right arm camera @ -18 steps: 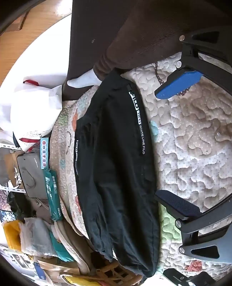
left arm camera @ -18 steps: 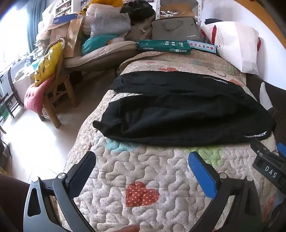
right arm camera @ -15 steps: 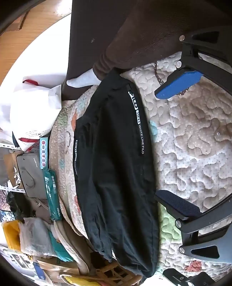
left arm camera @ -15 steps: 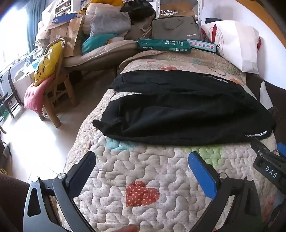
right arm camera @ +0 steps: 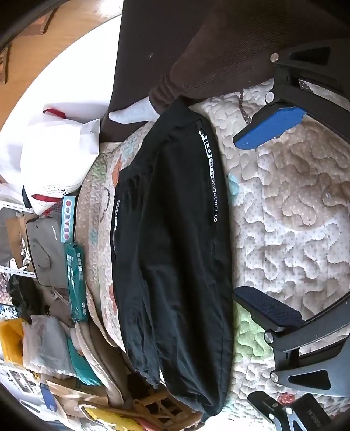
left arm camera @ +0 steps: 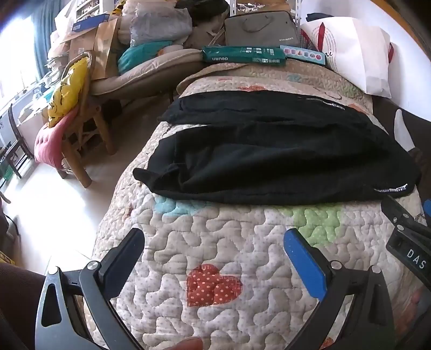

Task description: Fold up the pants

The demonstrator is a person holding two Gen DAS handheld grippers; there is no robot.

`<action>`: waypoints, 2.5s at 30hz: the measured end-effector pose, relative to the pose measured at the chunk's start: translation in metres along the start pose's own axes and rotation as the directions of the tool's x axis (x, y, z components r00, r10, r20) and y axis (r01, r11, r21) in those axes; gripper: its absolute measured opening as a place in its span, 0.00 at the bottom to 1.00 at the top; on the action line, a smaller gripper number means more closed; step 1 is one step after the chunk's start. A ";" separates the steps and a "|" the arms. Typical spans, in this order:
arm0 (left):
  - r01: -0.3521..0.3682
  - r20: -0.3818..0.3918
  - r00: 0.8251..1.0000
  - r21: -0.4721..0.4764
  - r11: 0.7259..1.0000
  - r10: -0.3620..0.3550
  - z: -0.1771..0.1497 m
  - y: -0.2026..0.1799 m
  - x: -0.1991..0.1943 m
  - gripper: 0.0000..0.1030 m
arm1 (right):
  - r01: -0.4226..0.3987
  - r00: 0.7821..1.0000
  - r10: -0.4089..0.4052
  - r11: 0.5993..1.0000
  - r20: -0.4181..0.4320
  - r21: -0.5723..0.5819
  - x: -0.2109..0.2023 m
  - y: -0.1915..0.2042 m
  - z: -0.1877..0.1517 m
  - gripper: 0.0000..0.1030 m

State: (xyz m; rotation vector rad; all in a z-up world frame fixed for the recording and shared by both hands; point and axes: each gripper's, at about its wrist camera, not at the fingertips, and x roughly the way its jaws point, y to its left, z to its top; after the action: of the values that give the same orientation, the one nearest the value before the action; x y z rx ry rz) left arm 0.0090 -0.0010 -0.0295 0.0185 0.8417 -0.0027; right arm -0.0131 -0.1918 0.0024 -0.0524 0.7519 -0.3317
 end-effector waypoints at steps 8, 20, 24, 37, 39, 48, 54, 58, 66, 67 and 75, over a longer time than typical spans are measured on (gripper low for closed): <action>0.006 -0.040 0.999 -0.010 1.000 -0.006 -0.001 0.000 0.004 1.00 | -0.001 1.000 0.001 1.000 0.003 -0.018 -0.002 0.004 0.000 1.00; 0.001 -0.086 0.996 -0.001 1.000 -0.002 -0.003 -0.002 0.010 1.00 | -0.013 1.000 0.013 0.999 -0.015 -0.030 0.002 0.008 -0.003 1.00; -0.001 -0.114 0.993 0.008 1.000 0.002 -0.004 -0.006 0.016 1.00 | -0.020 0.999 0.019 0.999 -0.028 -0.033 0.004 0.009 -0.004 1.00; -0.024 -0.127 0.992 0.023 0.999 0.027 -0.013 -0.014 0.023 1.00 | -0.045 0.989 0.041 0.999 -0.140 -0.028 0.021 0.013 -0.019 1.00; -0.014 -0.136 0.991 -0.004 1.000 0.013 -0.015 -0.011 0.024 1.00 | -0.052 0.987 0.046 0.998 -0.154 -0.035 0.023 0.015 -0.021 1.00; 0.010 -0.140 0.990 -0.046 0.999 -0.017 -0.017 -0.005 0.025 1.00 | -0.075 0.978 0.069 0.997 -0.197 -0.026 0.028 0.017 -0.027 1.00; 0.018 -0.121 0.992 -0.034 0.999 -0.022 -0.022 -0.002 0.021 1.00 | -0.089 0.975 0.088 0.996 -0.206 0.005 0.033 0.015 -0.030 1.00; 0.038 -0.139 0.990 -0.018 0.999 -0.040 -0.021 0.000 0.020 1.00 | -0.122 0.962 0.133 0.991 -0.237 0.058 0.038 0.008 -0.030 1.00; 0.034 -0.138 0.990 -0.007 0.999 -0.034 -0.018 -0.001 0.021 1.00 | -0.122 0.957 0.135 0.990 -0.256 0.063 0.040 0.009 -0.027 1.00; 0.032 -0.137 0.990 -0.007 0.999 -0.033 -0.018 -0.002 0.021 1.00 | -0.124 0.957 0.135 0.990 -0.257 0.061 0.040 0.009 -0.026 1.00; 0.016 -0.157 0.987 -0.020 1.000 -0.019 -0.012 -0.005 0.026 1.00 | -0.161 0.959 0.159 0.987 -0.235 0.014 0.037 0.009 -0.032 1.00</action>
State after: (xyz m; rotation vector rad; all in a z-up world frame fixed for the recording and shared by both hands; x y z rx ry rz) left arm 0.0177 -0.0054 -0.0567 -0.0061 0.9995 -0.0103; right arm -0.0067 -0.1930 -0.0468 0.0437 0.9864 -0.1825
